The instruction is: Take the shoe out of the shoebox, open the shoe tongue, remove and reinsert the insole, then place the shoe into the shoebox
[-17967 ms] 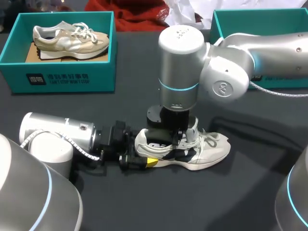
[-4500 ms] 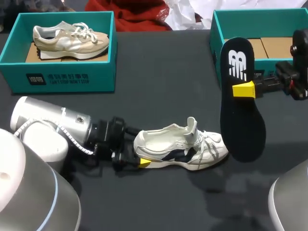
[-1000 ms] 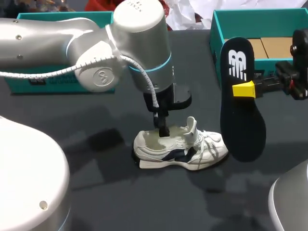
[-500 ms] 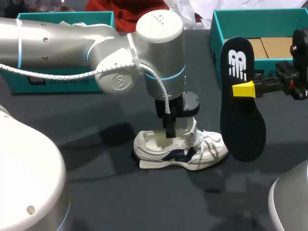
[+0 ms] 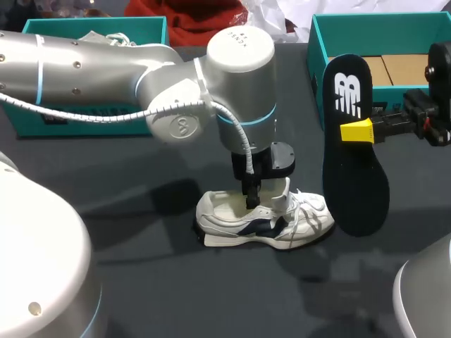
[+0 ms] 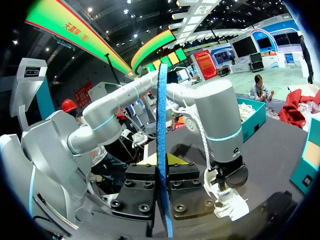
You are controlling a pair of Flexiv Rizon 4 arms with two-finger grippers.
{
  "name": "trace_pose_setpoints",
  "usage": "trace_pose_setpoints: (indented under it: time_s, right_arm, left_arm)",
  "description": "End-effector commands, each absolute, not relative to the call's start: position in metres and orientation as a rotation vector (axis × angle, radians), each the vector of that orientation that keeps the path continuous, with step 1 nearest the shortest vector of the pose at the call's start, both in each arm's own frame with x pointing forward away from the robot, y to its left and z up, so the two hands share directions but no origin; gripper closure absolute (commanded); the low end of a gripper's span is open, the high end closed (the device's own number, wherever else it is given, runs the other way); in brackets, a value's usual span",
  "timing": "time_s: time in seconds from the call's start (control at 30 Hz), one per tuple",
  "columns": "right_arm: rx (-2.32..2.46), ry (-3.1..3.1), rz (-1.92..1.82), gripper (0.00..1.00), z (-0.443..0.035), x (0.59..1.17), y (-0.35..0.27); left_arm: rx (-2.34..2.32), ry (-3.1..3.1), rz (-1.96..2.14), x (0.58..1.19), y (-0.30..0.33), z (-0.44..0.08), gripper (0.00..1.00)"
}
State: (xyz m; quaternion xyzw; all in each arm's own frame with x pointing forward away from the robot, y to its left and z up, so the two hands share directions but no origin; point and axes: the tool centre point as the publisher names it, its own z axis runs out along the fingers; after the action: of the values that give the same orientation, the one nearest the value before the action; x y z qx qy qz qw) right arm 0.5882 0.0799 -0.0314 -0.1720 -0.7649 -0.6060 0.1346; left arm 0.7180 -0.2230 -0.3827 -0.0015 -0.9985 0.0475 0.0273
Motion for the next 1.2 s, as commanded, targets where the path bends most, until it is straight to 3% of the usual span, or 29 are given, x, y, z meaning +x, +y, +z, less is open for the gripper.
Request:
trace_pose_setpoints:
  time_s: [0.03, 0.07, 0.1, 0.57, 1.0, 1.2]
  right_arm:
    - [-0.511, -2.217, -1.769, 1.0, -0.034, 0.581, 0.078]
    - [-0.511, -2.217, -1.769, 1.0, -0.034, 0.581, 0.078]
    - [-0.511, -2.217, -1.769, 1.0, -0.034, 0.581, 0.078]
    - [-0.511, -2.217, -1.769, 1.0, -0.034, 0.581, 0.078]
    - [-0.511, -2.217, -1.769, 1.0, -0.034, 0.581, 0.078]
    - [-0.511, -2.217, -1.769, 1.0, -0.034, 0.581, 0.078]
  left_arm:
    - [-0.003, -3.083, 0.136, 0.718, -0.228, -0.389, 0.6]
    - [-0.003, -3.082, 0.137, 0.718, -0.228, -0.389, 0.71]
    - [-0.003, -3.081, 0.137, 0.718, -0.229, -0.39, 1.0]
    - [-0.165, -3.02, 0.2, 0.714, -0.225, -0.37, 1.0]
    - [-0.832, -2.838, 0.153, 0.715, -0.22, -0.322, 1.0]
    - [-0.832, -2.838, 0.153, 0.715, -0.22, -0.322, 1.0]
